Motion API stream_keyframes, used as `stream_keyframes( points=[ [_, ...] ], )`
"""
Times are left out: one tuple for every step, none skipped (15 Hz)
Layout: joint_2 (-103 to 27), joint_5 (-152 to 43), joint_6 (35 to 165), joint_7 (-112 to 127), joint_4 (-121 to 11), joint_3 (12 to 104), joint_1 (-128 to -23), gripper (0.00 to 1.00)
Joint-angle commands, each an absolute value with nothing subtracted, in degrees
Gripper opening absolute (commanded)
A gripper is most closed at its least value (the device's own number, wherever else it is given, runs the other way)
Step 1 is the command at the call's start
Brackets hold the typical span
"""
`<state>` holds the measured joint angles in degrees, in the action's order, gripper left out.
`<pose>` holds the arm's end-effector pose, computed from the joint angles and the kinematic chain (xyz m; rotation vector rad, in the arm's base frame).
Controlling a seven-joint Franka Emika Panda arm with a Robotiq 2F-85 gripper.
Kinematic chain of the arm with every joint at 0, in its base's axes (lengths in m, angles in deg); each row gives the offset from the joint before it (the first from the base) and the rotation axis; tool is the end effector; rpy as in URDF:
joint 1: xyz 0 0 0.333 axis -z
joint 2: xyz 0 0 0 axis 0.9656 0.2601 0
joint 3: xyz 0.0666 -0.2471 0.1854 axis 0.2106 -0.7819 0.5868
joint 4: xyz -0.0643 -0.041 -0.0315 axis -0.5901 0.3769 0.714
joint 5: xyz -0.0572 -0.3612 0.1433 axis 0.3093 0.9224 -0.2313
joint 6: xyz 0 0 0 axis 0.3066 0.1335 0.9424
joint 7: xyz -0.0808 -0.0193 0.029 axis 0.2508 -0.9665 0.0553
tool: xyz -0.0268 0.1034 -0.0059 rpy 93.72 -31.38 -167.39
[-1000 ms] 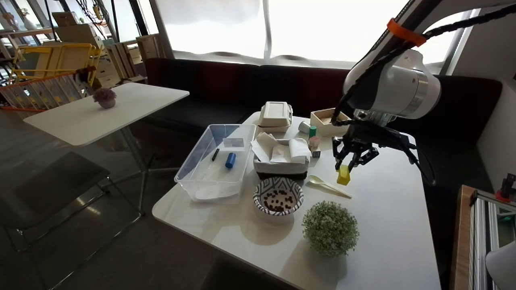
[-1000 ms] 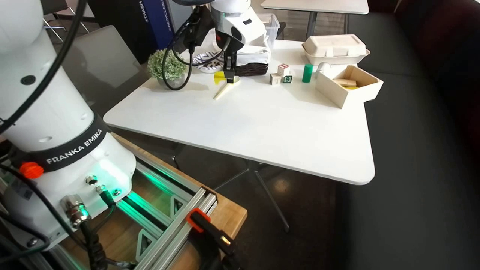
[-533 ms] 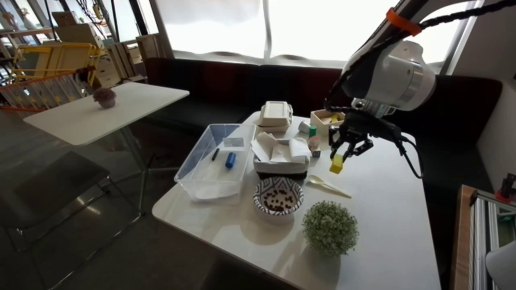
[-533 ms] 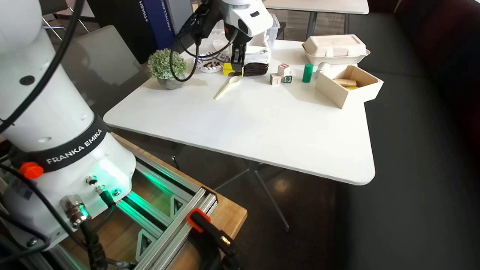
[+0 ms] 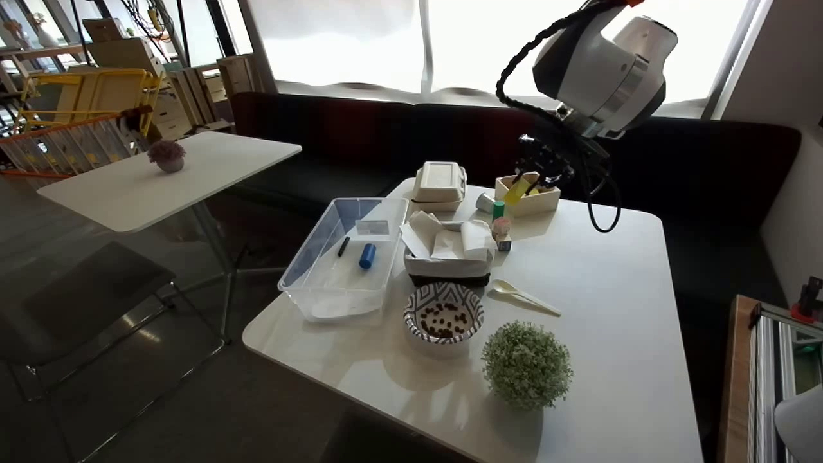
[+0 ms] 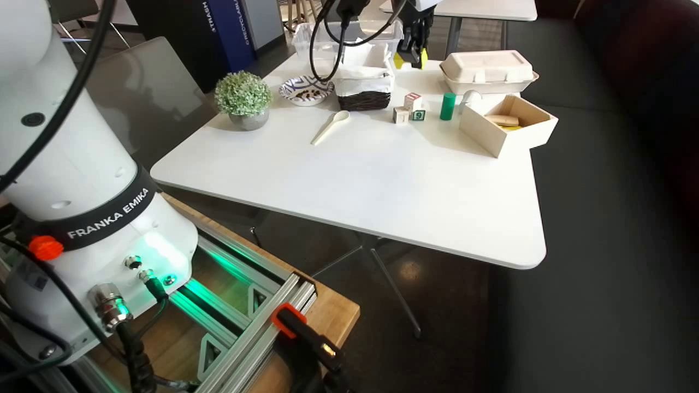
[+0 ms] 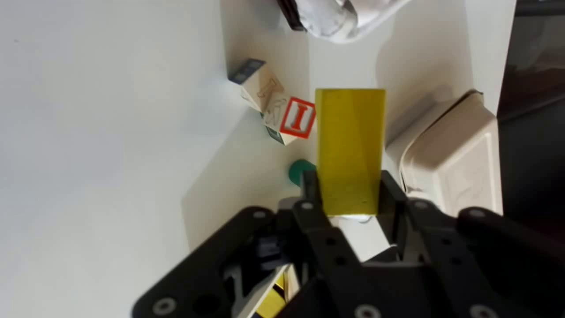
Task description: Stack the yellow block onto the white block
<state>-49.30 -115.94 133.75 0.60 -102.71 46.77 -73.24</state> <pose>0.4566 -0.1949 0.2938 -2.0379 1.8198 -0.5289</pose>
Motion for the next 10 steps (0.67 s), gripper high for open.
stream_keyframes(
  points=[
    [-43.64,-115.46,139.8,1.05,-99.02,47.45,-74.01,0.09],
    [-42.29,-113.74,141.29,0.95,-98.64,47.35,-74.27,0.09],
    [-40.76,-111.87,141.91,0.67,-98.27,46.93,-74.52,0.09],
    [-39.8,-108.73,142.54,-1.04,-98.31,49.16,-72.15,0.09],
    [-38.47,-107.13,142.96,-1.75,-97.86,49.13,-72.08,0.09],
    [-37.61,-105.5,142.74,-2.42,-97.53,49.38,-71.82,0.09],
    [-36.93,-103.94,142.79,-2.96,-97.32,49.63,-71.78,0.09],
    [-36.4,-102.65,142.31,-3.58,-96.93,49.82,-71.63,0.09],
    [-35.89,-101.32,142.47,-4.07,-96.55,49.86,-71.62,0.09],
    [-35.56,-100.25,142.57,-4.63,-96.23,49.93,-71.61,0.09]
  ],
)
